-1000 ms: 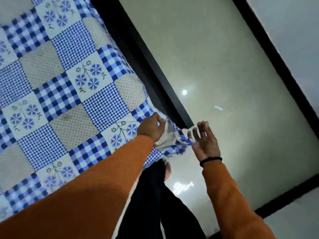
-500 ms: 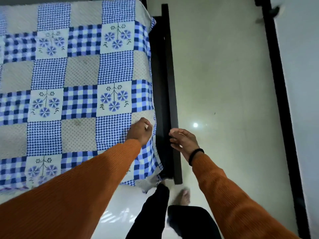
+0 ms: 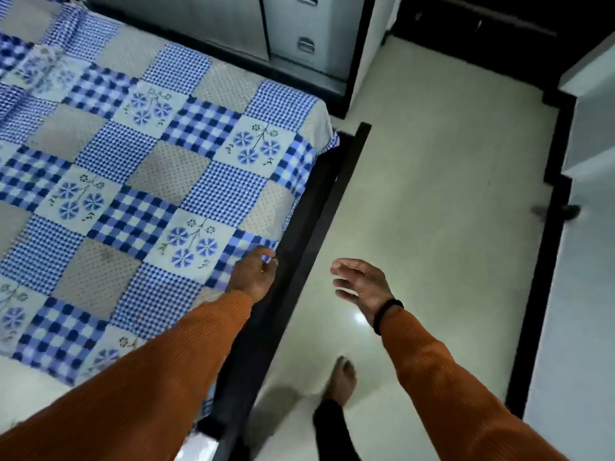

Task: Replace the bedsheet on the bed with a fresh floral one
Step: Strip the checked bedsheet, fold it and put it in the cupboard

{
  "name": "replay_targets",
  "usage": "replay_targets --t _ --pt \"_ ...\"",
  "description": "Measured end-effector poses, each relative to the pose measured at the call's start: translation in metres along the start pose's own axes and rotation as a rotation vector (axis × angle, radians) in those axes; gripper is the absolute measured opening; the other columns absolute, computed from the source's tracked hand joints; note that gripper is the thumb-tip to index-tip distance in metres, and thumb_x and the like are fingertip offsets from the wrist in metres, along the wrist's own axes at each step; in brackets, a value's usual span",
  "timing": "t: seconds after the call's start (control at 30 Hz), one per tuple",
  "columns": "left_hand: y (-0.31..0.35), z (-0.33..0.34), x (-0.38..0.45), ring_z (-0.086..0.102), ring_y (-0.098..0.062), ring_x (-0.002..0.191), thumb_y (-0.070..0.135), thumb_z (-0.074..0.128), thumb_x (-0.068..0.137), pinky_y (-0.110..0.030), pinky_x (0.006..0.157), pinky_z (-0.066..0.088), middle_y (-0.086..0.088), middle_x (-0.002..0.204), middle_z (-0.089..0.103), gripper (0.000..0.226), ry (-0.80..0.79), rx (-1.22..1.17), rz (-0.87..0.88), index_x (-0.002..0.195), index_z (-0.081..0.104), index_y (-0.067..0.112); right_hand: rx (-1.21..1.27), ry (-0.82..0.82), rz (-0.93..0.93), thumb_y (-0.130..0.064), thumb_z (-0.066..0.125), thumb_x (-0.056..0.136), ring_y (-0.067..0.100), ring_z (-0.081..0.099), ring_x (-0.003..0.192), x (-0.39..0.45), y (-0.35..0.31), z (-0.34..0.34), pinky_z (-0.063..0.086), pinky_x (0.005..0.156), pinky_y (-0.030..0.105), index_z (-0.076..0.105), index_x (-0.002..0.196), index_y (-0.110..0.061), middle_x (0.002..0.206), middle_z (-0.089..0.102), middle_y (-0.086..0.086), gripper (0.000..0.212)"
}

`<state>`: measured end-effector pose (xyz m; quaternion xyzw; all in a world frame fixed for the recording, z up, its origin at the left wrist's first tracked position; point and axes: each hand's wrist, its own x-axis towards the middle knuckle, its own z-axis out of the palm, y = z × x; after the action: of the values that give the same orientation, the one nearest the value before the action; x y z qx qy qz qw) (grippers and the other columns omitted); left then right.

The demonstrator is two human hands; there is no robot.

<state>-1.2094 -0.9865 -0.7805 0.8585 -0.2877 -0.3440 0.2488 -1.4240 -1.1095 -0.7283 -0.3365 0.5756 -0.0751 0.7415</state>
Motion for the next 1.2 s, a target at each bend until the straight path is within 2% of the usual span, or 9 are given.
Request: replay_targets --t 0.13,0.27,0.43,0.63,0.77,0.9,1.0,1.1,1.2 --pt "0.059 0.017 0.036 0.069 -0.024 0.088 0.026 0.063 0.098 -0.037 0.083 0.058 -0.001 0.091 0.070 0.007 0.053 -0.095 -0.053 0.100 0.059 0.031 -0.131 -0.027 -0.061 -0.016 0.077 0.088 0.020 0.066 0.089 0.037 -0.097 -0.046 0.057 0.088 0.038 0.070 0.118 -0.007 0.114 0.075 0.011 0.033" --pt "0.108 0.016 0.084 0.069 -0.021 0.086 0.029 0.061 0.099 -0.035 0.083 0.057 -0.002 0.093 0.073 0.007 0.111 -0.172 -0.081 0.105 0.060 0.030 -0.216 -0.081 -0.105 -0.016 0.077 0.088 0.021 0.066 0.088 0.091 -0.178 -0.040 0.057 0.080 0.034 0.069 0.119 -0.007 0.106 0.076 0.009 0.033" --pt "0.152 0.009 0.145 0.070 -0.022 0.080 0.030 0.060 0.101 -0.034 0.073 0.054 -0.005 0.090 0.074 0.011 0.190 -0.221 -0.041 0.108 0.064 0.022 -0.312 -0.135 -0.069 -0.015 0.073 0.092 0.021 0.063 0.079 0.170 -0.257 -0.001 0.056 0.081 0.035 0.074 0.097 -0.016 0.093 0.072 0.007 0.006" --pt "0.188 0.001 0.242 0.071 -0.024 0.083 0.038 0.061 0.098 -0.039 0.076 0.059 -0.005 0.088 0.073 0.020 0.185 -0.248 -0.155 0.109 0.065 0.021 -0.640 -0.042 -0.088 -0.004 0.066 0.091 0.028 0.065 0.067 0.303 -0.327 0.030 0.051 0.062 0.032 0.069 0.079 -0.013 0.082 0.072 0.014 0.015" --pt "0.208 0.017 0.287 0.071 -0.031 0.095 0.038 0.060 0.097 -0.044 0.087 0.058 -0.011 0.102 0.075 0.024 0.086 -0.290 -0.299 0.110 0.069 0.019 -1.176 -0.003 -0.289 -0.020 0.065 0.088 0.030 0.072 0.094 0.370 -0.350 0.036 0.058 0.088 0.039 0.077 0.090 -0.015 0.098 0.077 0.009 0.013" --pt "0.234 0.037 0.314 0.066 -0.033 0.111 0.043 0.054 0.098 -0.035 0.089 0.051 -0.010 0.119 0.072 0.038 0.009 -0.169 -0.237 0.128 0.064 0.021 -1.344 -0.111 -0.299 -0.015 0.057 0.097 0.035 0.066 0.108 0.425 -0.372 0.059 0.052 0.096 0.037 0.075 0.105 -0.006 0.115 0.072 0.016 0.022" --pt "0.258 0.039 0.348 0.070 -0.028 0.096 0.038 0.056 0.097 -0.037 0.083 0.055 -0.006 0.103 0.075 0.034 0.193 -0.223 -0.206 0.127 0.061 0.023 -1.374 -0.294 -0.089 -0.014 0.051 0.102 0.024 0.059 0.086 0.468 -0.377 0.082 0.051 0.084 0.030 0.061 0.096 -0.009 0.100 0.060 0.014 0.013" --pt "0.277 0.035 0.387 0.071 -0.025 0.079 0.032 0.061 0.099 -0.036 0.069 0.054 -0.004 0.086 0.074 0.017 0.566 -0.283 -0.344 0.111 0.066 0.021 -1.296 -0.402 0.133 -0.020 0.048 0.105 0.016 0.055 0.079 0.498 -0.388 0.102 0.055 0.095 0.036 0.051 0.097 -0.014 0.097 0.055 0.005 0.011" --pt "0.291 0.030 0.405 0.072 -0.024 0.079 0.029 0.063 0.098 -0.031 0.068 0.050 -0.002 0.084 0.075 0.014 0.671 -0.310 -0.469 0.108 0.068 0.021 -1.219 -0.428 0.198 -0.020 0.052 0.104 0.008 0.051 0.070 0.498 -0.410 0.101 0.056 0.083 0.033 0.051 0.091 -0.017 0.083 0.050 -0.003 0.014"
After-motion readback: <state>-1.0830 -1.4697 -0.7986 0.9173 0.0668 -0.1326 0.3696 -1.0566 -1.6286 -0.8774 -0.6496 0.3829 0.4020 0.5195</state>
